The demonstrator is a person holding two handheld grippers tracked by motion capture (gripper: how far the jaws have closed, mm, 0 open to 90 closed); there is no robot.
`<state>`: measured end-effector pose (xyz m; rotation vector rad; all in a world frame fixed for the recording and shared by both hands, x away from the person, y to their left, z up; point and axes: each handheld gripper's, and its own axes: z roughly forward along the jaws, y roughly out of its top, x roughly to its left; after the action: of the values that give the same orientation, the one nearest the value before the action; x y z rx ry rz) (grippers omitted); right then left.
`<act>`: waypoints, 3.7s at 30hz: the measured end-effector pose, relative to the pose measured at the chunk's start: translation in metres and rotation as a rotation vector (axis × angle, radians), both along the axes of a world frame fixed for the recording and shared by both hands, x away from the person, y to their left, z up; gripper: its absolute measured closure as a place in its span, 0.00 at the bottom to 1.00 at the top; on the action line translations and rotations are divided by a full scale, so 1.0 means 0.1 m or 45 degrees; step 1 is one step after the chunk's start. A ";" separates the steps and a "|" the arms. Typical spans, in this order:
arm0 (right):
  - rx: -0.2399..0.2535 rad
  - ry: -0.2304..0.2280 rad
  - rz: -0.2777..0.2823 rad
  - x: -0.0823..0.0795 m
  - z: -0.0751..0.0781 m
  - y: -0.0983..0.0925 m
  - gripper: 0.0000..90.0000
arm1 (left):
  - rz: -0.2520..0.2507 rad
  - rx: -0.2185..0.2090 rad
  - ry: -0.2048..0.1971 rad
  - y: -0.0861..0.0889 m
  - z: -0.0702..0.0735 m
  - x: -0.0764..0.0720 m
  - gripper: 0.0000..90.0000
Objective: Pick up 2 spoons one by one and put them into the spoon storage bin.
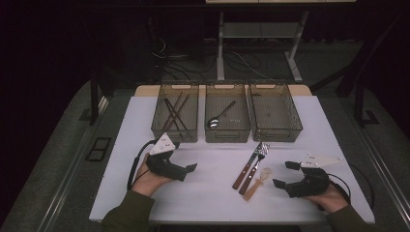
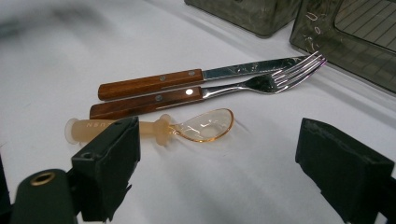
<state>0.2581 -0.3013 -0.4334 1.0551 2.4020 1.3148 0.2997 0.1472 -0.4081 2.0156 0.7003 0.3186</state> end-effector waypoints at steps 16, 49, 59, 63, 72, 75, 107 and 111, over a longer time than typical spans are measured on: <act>-0.023 0.058 0.012 0.06 0.08 0.04 0.26 | -0.038 -0.002 0.051 0.18 -0.19 -0.29 0.00; -0.097 0.263 0.080 0.54 -0.08 0.28 0.77 | -0.068 0.011 0.074 0.14 -0.25 -0.28 0.00; -0.115 0.311 0.117 0.55 -0.13 0.27 0.86 | -0.074 0.011 0.076 0.13 -0.25 -0.28 0.00; -0.089 0.328 0.122 0.56 -0.14 0.22 0.89 | -0.080 0.018 0.083 0.13 -0.26 -0.28 0.00; -0.051 0.354 0.133 0.57 -0.12 0.15 0.95 | -0.085 0.020 0.084 0.12 -0.26 -0.28 0.00; -0.033 0.351 0.138 0.57 -0.10 0.12 0.95 | -0.088 0.021 0.085 0.12 -0.26 -0.28 0.00; 0.049 0.260 0.041 0.57 0.12 -0.07 0.97 | -0.103 0.020 0.090 0.10 -0.26 -0.29 0.00; 0.064 0.248 0.022 0.59 0.16 -0.09 0.97 | -0.104 0.020 0.092 0.10 -0.26 -0.29 0.00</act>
<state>0.3167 -0.3101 -0.4170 1.2321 2.5334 1.3412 0.2711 0.1570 -0.4343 2.0728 0.6592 0.2047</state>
